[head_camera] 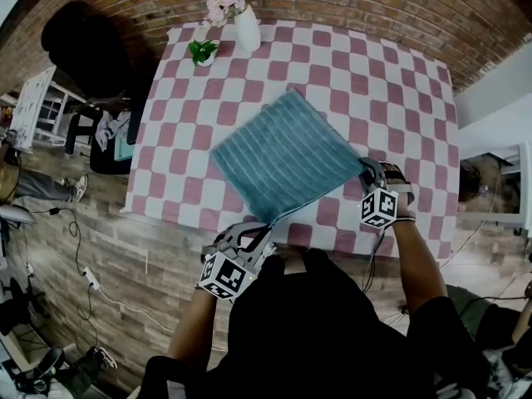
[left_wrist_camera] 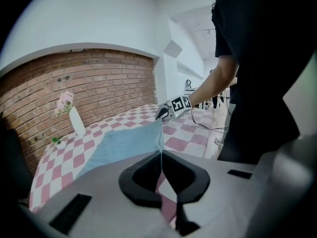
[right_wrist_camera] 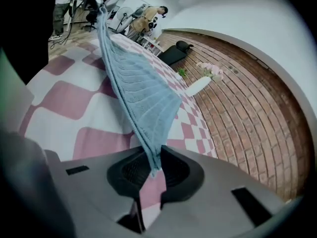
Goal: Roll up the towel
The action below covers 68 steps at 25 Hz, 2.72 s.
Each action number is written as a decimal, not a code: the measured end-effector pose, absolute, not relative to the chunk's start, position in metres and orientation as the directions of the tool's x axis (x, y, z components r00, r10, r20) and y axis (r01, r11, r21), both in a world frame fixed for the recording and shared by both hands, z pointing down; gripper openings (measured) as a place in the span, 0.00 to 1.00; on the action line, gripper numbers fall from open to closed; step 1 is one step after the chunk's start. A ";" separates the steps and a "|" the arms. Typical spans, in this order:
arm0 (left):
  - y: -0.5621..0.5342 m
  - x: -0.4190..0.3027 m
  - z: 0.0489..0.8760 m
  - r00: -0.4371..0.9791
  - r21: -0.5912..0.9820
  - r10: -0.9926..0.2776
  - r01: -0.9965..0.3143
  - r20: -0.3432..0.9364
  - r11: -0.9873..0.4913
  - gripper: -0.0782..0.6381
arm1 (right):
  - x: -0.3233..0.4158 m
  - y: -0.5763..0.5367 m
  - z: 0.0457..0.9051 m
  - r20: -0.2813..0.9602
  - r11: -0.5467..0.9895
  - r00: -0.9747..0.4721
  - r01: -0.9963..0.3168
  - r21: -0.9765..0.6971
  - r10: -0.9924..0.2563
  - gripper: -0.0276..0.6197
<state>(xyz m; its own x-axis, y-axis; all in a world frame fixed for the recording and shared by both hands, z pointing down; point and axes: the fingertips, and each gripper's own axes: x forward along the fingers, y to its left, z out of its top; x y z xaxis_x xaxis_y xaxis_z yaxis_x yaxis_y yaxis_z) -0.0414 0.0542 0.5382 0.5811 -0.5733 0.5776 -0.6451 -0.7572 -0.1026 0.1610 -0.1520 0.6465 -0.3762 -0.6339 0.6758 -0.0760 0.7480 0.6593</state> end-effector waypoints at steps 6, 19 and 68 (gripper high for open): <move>0.075 -0.026 0.555 0.623 -0.020 -0.508 -0.620 0.594 -0.784 0.12 | 0.195 -0.111 0.639 0.713 0.767 -0.364 -0.007 0.641 -0.599 0.11; -0.002 -0.121 0.568 0.363 -0.216 -0.719 -0.789 0.592 -0.576 0.12 | 0.094 -0.205 0.582 0.640 0.681 -0.495 0.126 0.722 -0.587 0.12; -0.013 -0.244 0.590 0.112 -0.171 -0.816 -0.953 0.568 -0.249 0.34 | -0.138 -0.003 0.648 0.737 0.822 -0.656 0.320 0.470 -0.166 0.39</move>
